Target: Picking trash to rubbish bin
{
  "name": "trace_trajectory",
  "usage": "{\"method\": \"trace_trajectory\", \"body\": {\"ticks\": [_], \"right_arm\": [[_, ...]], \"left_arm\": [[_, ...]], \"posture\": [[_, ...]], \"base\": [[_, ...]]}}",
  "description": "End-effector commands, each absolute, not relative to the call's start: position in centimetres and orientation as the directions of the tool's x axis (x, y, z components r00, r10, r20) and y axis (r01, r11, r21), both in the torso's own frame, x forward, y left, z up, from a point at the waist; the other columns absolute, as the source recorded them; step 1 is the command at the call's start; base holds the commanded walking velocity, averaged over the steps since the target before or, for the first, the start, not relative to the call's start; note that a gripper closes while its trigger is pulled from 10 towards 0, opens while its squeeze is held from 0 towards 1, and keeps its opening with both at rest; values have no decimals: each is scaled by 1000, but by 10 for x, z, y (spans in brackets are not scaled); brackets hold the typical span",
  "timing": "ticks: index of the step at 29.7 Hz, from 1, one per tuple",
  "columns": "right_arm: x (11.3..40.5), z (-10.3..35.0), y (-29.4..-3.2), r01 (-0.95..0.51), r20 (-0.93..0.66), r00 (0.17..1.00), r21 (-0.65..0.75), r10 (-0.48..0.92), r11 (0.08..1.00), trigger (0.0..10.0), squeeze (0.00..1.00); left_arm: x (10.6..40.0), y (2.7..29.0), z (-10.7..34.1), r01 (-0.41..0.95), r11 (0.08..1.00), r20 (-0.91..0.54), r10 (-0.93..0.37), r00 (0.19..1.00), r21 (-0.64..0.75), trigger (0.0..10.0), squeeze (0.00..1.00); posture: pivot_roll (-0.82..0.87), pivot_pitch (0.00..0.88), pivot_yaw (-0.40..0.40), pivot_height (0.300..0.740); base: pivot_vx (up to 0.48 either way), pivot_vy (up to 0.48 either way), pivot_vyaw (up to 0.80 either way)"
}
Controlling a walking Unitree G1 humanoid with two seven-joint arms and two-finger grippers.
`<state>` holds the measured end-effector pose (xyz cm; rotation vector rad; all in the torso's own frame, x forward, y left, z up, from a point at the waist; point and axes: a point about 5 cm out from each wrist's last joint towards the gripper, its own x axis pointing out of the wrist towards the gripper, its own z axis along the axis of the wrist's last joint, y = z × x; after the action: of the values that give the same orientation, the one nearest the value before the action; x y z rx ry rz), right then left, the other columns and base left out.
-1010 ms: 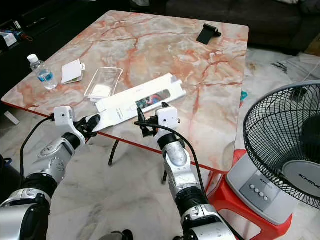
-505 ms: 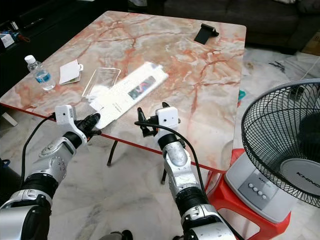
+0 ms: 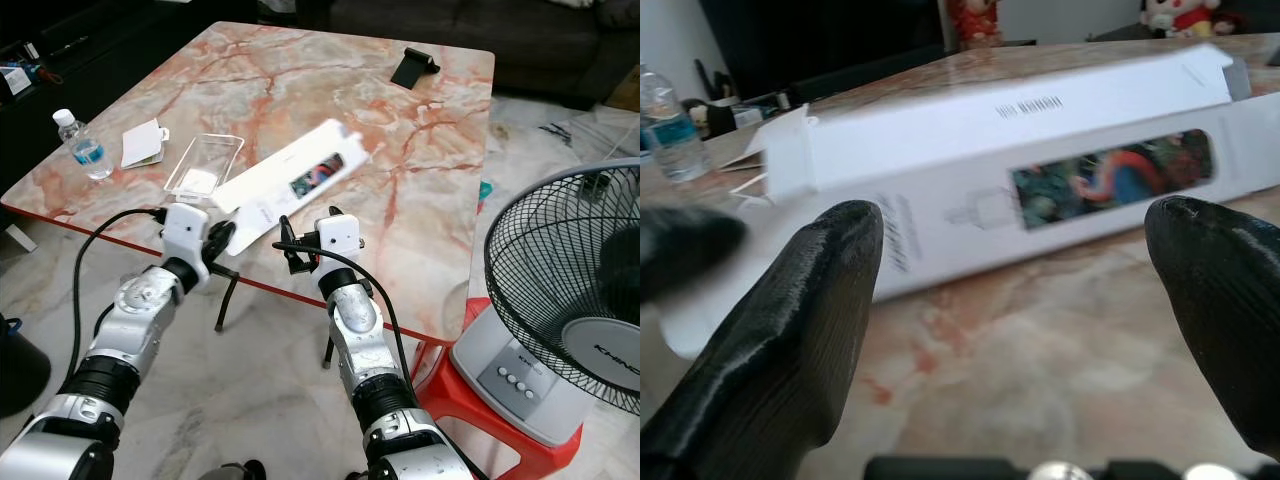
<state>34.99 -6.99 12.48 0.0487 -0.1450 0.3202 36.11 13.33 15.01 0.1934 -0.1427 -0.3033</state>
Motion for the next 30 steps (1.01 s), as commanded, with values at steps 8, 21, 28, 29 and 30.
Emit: {"method": "trace_trajectory", "body": {"ticks": [8,21,28,29,30], "right_arm": [[350,124,-70,-291,149,948,54,281,955,10000,0],[351,126,-74,-254,164,957,69,240,965,10000,0],[352,126,-74,-249,168,958,73,234,966,10000,0],[352,126,-74,-249,169,957,73,234,966,10000,0],[352,126,-74,-248,170,958,74,233,966,10000,0]], "left_arm": [[347,161,146,-1,982,217,-41,975,189,10000,0],[342,142,137,42,980,214,-84,973,192,10000,0],[344,141,152,44,972,273,-108,956,231,10000,0],[344,140,152,44,972,276,-109,955,232,10000,0],[344,140,153,45,972,279,-111,954,232,10000,0]], "posture": [[115,125,72,728],[106,106,81,728],[109,98,80,728],[109,98,80,728],[111,98,80,728]], "base": [[0,0,0],[0,0,0],[0,0,0],[0,0,0],[0,0,0]]}}
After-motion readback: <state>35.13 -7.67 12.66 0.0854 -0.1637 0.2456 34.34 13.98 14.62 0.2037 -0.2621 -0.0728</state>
